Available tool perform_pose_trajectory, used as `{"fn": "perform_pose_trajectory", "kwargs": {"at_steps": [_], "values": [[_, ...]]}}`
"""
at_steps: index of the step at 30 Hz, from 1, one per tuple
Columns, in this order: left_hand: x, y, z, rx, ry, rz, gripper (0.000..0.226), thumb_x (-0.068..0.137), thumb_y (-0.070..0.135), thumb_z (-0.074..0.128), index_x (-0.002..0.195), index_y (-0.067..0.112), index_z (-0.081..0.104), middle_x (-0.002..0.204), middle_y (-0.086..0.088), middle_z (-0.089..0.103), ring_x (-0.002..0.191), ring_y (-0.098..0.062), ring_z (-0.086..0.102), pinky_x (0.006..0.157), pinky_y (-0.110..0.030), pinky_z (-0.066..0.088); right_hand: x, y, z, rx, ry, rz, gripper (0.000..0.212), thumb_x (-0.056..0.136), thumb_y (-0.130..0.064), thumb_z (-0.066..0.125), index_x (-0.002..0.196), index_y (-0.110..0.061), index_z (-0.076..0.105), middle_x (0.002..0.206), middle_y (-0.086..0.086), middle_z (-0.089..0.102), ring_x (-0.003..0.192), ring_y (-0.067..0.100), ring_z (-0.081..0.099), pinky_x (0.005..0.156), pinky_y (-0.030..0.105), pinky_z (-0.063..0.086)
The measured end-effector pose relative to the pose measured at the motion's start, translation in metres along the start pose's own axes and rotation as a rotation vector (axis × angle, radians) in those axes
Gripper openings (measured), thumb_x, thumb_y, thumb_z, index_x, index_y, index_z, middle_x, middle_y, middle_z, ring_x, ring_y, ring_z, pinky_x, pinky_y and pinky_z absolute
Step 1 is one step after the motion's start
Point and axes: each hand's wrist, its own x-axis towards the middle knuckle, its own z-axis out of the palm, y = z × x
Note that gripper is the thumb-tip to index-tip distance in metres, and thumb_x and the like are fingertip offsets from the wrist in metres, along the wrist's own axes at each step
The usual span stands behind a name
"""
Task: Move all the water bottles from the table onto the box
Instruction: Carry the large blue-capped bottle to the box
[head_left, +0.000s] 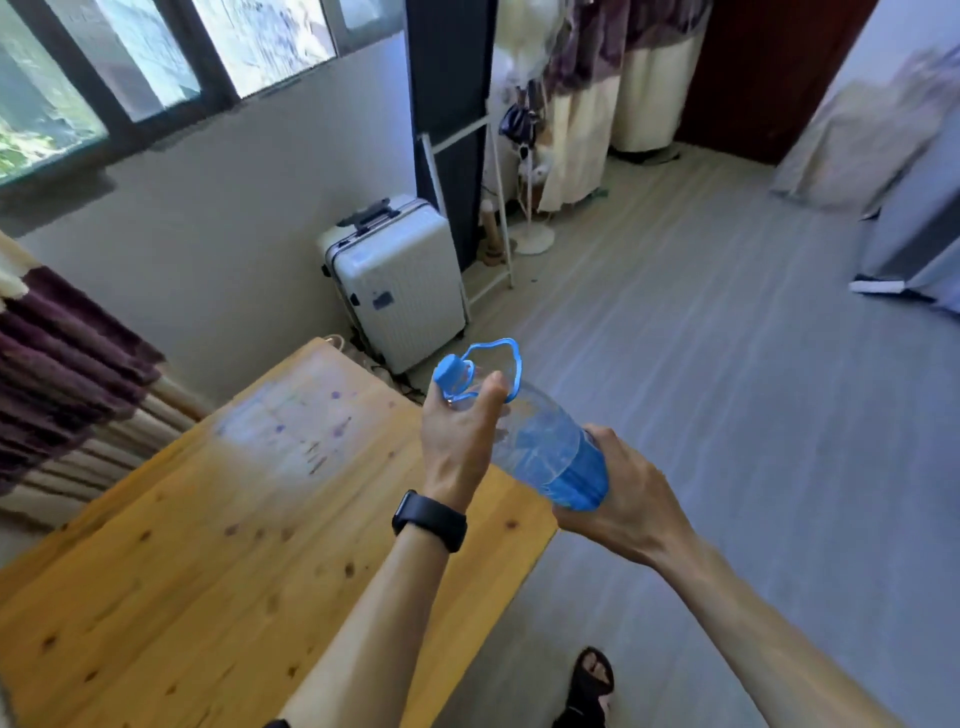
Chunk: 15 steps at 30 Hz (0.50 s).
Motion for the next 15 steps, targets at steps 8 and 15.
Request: {"fn": "perform_pose_trajectory", "kwargs": {"at_steps": [8,15], "values": [[0.045,0.030,0.176,-0.050,-0.151,-0.043,0.037,0.071,0.040,0.071,0.101,0.021,0.061,0.083,0.005,0.071,0.075,-0.019,0.074,0.064,-0.037,0.055,0.063,0.102,-0.119,-0.011,0.062,0.101,0.071,0.060,-0.043,0.079,0.119,-0.034,0.042,0.106,-0.010,0.059,0.088,0.019,0.058,0.073,0.037,0.053],[0.098,0.091,0.318,-0.065,-0.328,0.057,0.049,0.070,0.044,0.070,0.113,0.021,0.059,0.093,0.003,0.074,0.085,-0.020,0.076,0.074,-0.043,0.059,0.129,0.160,-0.235,-0.051,0.251,0.142,0.074,0.060,-0.043,0.081,0.122,-0.035,0.040,0.109,-0.011,0.057,0.091,0.019,0.057,0.073,0.035,0.052]]}}
